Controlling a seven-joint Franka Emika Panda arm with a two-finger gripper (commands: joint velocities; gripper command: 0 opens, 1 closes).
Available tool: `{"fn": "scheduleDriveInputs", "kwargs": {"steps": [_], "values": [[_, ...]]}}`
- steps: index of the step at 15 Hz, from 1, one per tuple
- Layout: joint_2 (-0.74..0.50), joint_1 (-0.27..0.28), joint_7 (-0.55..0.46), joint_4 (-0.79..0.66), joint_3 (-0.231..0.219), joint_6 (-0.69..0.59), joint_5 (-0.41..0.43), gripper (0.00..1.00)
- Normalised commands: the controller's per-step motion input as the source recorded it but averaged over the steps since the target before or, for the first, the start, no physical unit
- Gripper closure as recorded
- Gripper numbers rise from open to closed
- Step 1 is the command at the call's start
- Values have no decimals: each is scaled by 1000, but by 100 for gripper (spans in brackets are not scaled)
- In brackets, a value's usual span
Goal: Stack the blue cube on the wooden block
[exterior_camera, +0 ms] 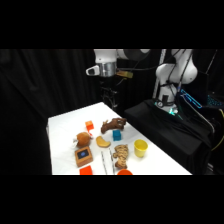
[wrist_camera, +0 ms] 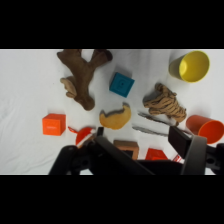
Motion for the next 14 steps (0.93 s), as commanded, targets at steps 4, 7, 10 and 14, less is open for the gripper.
{"fn": "scheduleDriveInputs", "kwargs": {"steps": [4, 7, 10, 14], "values": [[-29, -25, 75, -42, 8, 71, 0, 0], [-92, -47, 190, -171, -8, 255, 23, 0], [-98, -48, 230, -266, -9, 353, 48, 0], [-45, -36, 200, -268, 2, 369, 52, 0]]}}
